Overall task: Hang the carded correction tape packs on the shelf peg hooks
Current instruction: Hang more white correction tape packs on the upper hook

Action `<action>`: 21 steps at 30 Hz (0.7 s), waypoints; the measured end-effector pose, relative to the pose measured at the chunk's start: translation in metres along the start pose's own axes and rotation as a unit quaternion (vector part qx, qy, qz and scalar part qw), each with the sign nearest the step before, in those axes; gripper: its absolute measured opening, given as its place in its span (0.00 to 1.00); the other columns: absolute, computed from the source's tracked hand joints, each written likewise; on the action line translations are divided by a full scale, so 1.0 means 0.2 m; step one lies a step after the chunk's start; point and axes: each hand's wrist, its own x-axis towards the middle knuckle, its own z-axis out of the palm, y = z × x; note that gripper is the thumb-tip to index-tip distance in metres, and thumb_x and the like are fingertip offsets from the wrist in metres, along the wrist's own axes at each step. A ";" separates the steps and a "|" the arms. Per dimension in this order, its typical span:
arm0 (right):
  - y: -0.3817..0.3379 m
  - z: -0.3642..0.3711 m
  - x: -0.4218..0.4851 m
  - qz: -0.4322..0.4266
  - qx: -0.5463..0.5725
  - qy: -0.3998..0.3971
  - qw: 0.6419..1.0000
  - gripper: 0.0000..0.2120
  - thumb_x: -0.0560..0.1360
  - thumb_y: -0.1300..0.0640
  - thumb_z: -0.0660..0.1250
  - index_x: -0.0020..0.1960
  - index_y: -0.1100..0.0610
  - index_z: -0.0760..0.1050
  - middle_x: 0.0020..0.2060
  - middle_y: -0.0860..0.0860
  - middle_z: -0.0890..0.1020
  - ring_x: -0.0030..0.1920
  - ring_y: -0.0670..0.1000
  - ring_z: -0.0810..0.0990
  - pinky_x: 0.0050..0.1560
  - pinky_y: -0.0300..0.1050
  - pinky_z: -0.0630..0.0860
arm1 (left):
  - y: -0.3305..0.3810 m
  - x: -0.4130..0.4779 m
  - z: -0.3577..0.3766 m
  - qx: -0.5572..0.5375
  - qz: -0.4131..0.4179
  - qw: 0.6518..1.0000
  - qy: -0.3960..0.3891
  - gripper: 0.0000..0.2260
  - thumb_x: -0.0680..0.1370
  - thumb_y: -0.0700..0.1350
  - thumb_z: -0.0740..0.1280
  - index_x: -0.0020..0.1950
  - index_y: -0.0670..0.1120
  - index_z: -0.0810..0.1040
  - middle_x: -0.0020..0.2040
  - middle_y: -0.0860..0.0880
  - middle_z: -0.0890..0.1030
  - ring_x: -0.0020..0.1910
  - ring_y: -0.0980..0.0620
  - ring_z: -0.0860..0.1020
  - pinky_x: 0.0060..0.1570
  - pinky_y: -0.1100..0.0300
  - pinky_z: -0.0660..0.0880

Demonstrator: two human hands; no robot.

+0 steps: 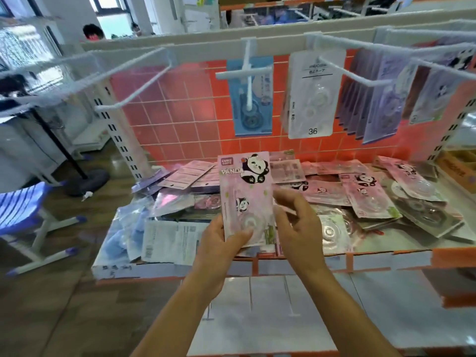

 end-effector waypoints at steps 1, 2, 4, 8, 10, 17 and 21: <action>-0.04 0.03 0.02 0.012 0.024 -0.006 1.000 0.11 0.77 0.61 0.65 0.59 0.53 0.75 0.52 0.46 0.80 0.52 0.42 0.79 0.50 0.35 0.76 | 0.02 -0.01 -0.04 0.006 0.012 1.000 -0.006 0.16 0.74 0.39 0.71 0.61 0.48 0.76 0.52 0.47 0.84 0.52 0.46 0.82 0.55 0.46 0.79; -0.08 0.06 0.04 0.024 0.051 -0.013 0.998 0.12 0.78 0.61 0.65 0.60 0.54 0.74 0.52 0.46 0.80 0.51 0.41 0.78 0.50 0.34 0.76 | 0.03 -0.01 -0.07 0.011 0.024 1.000 -0.011 0.18 0.73 0.40 0.71 0.62 0.49 0.75 0.53 0.47 0.84 0.53 0.46 0.82 0.55 0.47 0.79; -0.17 0.13 0.09 0.030 0.101 -0.026 0.994 0.11 0.78 0.61 0.64 0.60 0.54 0.73 0.48 0.43 0.81 0.49 0.39 0.79 0.49 0.33 0.75 | 0.06 -0.02 -0.14 0.017 0.049 0.998 -0.022 0.20 0.71 0.44 0.72 0.62 0.50 0.75 0.52 0.48 0.84 0.53 0.47 0.82 0.53 0.50 0.79; -0.38 0.22 0.18 -0.015 0.146 -0.044 0.988 0.08 0.79 0.61 0.63 0.57 0.59 0.75 0.43 0.47 0.84 0.46 0.46 0.82 0.49 0.40 0.79 | 0.15 -0.03 -0.27 0.046 0.105 0.993 -0.027 0.15 0.69 0.52 0.76 0.54 0.57 0.79 0.50 0.49 0.84 0.51 0.45 0.82 0.51 0.48 0.79; -0.47 0.27 0.21 -0.038 0.143 -0.054 0.988 0.04 0.78 0.60 0.64 0.52 0.58 0.76 0.44 0.55 0.83 0.45 0.52 0.82 0.49 0.49 0.80 | 0.19 -0.03 -0.32 0.061 0.128 0.990 -0.021 0.11 0.69 0.52 0.73 0.49 0.60 0.80 0.49 0.50 0.84 0.50 0.48 0.83 0.53 0.47 0.79; -0.67 0.40 0.22 -0.104 0.140 -0.081 0.981 0.05 0.77 0.63 0.65 0.45 0.55 0.77 0.36 0.49 0.81 0.38 0.46 0.80 0.42 0.48 0.80 | 0.28 -0.05 -0.48 0.059 0.191 0.980 -0.002 0.13 0.64 0.57 0.72 0.48 0.60 0.81 0.47 0.48 0.84 0.47 0.49 0.83 0.48 0.54 0.81; -0.74 0.45 0.20 -0.124 0.152 -0.100 0.975 0.04 0.77 0.64 0.66 0.45 0.57 0.78 0.36 0.49 0.81 0.37 0.44 0.80 0.38 0.39 0.79 | 0.31 -0.05 -0.56 0.032 0.209 0.977 -0.010 0.12 0.68 0.50 0.75 0.50 0.52 0.81 0.49 0.49 0.85 0.50 0.50 0.83 0.51 0.56 0.79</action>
